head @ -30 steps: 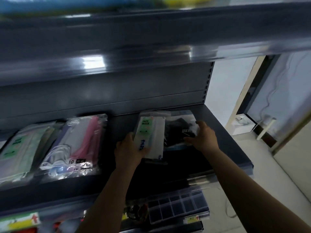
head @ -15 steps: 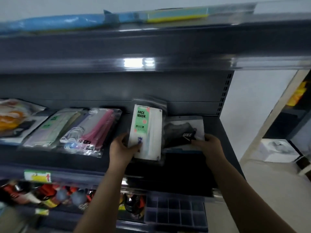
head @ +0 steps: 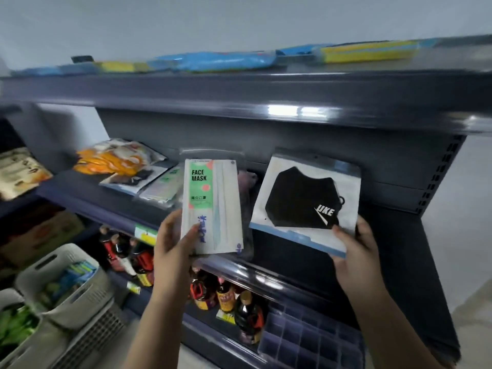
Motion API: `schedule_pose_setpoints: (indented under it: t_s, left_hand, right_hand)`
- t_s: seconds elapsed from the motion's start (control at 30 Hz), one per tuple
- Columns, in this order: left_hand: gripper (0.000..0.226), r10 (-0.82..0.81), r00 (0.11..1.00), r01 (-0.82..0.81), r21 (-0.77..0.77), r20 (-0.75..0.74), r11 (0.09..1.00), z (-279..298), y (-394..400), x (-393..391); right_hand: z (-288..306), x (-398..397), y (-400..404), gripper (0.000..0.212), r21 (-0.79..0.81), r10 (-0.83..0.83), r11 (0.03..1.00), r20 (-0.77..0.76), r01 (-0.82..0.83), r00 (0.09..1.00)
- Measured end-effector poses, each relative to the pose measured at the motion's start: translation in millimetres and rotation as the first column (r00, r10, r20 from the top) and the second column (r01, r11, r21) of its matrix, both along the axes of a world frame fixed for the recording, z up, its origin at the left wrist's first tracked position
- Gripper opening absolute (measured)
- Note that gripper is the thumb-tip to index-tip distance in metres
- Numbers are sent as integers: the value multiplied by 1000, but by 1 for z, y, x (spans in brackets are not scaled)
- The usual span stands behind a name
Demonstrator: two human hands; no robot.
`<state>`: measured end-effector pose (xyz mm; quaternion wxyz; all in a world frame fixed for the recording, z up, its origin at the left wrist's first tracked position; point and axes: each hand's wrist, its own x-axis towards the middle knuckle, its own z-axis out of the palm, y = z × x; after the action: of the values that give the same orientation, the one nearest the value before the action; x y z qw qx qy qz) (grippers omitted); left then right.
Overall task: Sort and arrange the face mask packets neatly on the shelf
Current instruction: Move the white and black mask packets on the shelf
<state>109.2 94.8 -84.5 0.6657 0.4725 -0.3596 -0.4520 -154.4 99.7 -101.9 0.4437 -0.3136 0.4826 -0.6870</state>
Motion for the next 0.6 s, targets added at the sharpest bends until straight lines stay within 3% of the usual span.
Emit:
schedule_pose_setpoints:
  t_s: [0.1, 0.23, 0.33, 0.6]
  left_hand:
    - [31, 80, 995, -79, 24, -63, 997, 4, 13, 33]
    - [35, 125, 991, -124, 33, -46, 992, 4, 29, 81]
    - [37, 148, 988, -147, 45, -35, 988, 5, 39, 119]
    - [41, -10, 988, 28, 117, -152, 993, 6, 37, 214]
  right_hand:
    - [1, 32, -7, 38, -12, 53, 999, 154, -52, 987]
    - [0, 79, -14, 35, -16, 141, 990, 127, -140, 982]
    - [-7, 116, -20, 40, 23, 144, 988, 211, -153, 967]
    - [-4, 223, -23, 41, 51, 148, 984, 286, -170, 947]
